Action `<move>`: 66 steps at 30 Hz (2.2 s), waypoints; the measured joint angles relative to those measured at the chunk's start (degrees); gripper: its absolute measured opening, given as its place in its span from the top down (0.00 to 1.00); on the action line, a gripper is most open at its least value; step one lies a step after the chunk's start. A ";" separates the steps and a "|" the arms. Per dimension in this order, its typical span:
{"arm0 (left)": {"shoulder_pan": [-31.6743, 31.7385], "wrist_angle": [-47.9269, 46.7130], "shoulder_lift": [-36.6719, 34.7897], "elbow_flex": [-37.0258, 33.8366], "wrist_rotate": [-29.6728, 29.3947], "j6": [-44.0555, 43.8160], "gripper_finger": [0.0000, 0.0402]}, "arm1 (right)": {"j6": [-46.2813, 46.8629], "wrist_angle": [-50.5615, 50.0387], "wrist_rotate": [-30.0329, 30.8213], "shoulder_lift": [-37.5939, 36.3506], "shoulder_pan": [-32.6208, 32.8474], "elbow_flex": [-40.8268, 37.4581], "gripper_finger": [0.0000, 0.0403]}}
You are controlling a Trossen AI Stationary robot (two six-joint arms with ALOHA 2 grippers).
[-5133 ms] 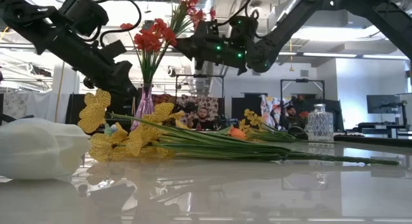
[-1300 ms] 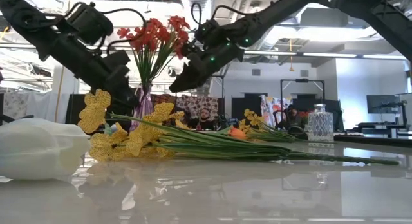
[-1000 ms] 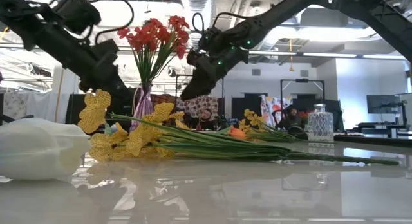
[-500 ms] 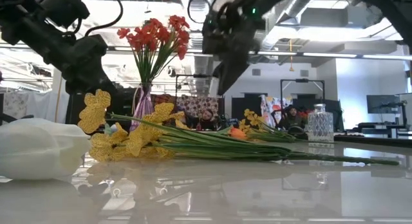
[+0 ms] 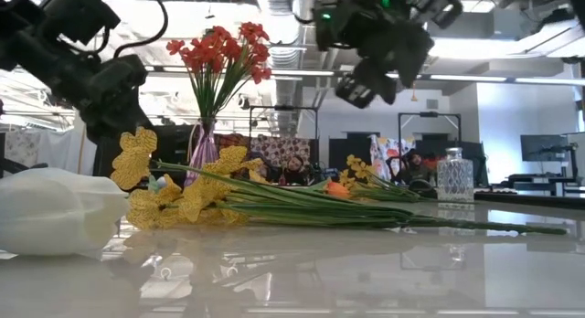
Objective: Sort flowers into vase by color
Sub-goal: Put the top orange tulip into the pink vase
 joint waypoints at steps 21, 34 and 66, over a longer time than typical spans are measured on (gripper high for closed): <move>4.23 8.74 0.00 -4.08 -11.62 6.37 0.49 | 9.86 20.66 12.51 -15.68 -11.39 -18.57 0.71; 6.55 15.24 0.00 -4.08 -2.00 14.59 0.49 | 33.51 22.16 25.49 -13.42 -5.22 -20.19 0.71; -14.56 42.72 19.40 -4.12 7.77 11.99 0.49 | 27.59 47.08 25.47 -10.77 8.32 -21.78 0.71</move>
